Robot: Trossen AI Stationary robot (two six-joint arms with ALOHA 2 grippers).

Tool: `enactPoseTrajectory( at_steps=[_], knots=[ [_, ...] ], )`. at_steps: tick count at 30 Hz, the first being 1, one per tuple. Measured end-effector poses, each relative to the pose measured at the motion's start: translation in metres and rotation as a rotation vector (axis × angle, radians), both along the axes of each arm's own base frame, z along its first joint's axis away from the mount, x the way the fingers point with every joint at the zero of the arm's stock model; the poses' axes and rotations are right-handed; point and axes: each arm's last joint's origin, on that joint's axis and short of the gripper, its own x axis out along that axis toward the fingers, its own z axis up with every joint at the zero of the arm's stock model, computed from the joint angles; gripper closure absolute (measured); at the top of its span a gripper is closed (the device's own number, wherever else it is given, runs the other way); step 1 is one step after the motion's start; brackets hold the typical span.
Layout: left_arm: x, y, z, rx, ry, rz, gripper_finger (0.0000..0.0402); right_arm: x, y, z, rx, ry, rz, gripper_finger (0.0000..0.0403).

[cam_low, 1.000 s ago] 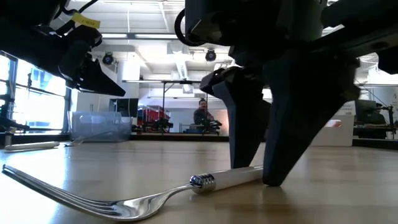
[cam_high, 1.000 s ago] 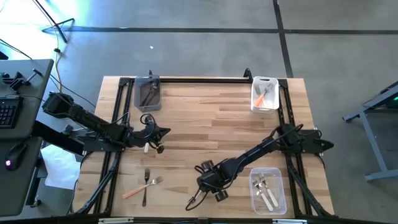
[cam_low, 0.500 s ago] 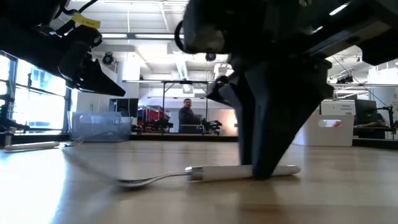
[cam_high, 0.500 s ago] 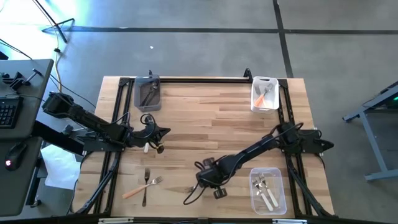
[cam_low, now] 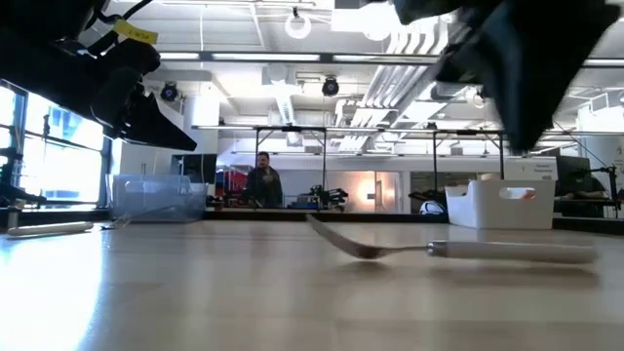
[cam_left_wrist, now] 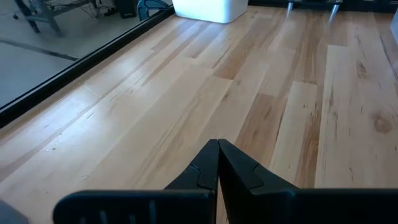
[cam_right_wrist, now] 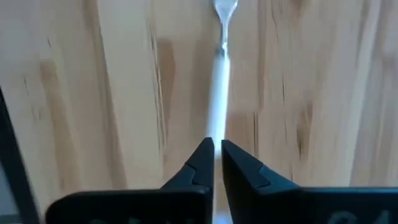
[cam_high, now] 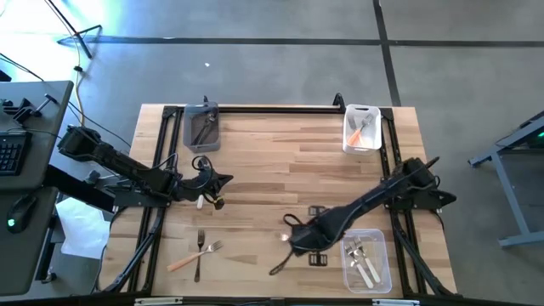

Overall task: Sort silverware by color (type)
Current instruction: Put the bottom white fork into the transparent bin

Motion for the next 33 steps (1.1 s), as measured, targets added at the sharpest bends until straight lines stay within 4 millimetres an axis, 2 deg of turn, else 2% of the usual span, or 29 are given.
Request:
enactPoseTrajectory(
  at_steps=[5, 7, 12, 18, 26, 33],
  knots=[
    [0.000, 0.000, 0.000, -0.001, -0.001, 0.000, 0.0401, -0.028, 0.012, 0.019, -0.014, 0.050, -0.140, 0.0401],
    [0.000, 0.000, 0.000, -0.001, -0.003, 0.000, 0.0401, -0.029, 0.015, 0.020, -0.031, 0.030, -0.191, 0.0398],
    [0.000, 0.000, 0.001, -0.004, -0.008, 0.000, 0.0401, -0.006, 0.014, 0.011, 0.029, -0.098, -0.266, 0.0381],
    [0.000, 0.000, 0.001, -0.011, -0.011, 0.002, 0.0401, 0.017, 0.012, -0.005, 0.060, -0.168, -0.239, 0.0316],
    [0.000, 0.000, 0.001, -0.011, -0.011, 0.002, 0.0401, 0.028, 0.007, -0.029, 0.004, -0.152, -0.260, 0.0231],
    [0.000, 0.000, 0.001, -0.011, -0.011, 0.002, 0.0401, 0.033, 0.003, -0.032, 0.007, -0.152, -0.268, 0.0206]
  ],
)
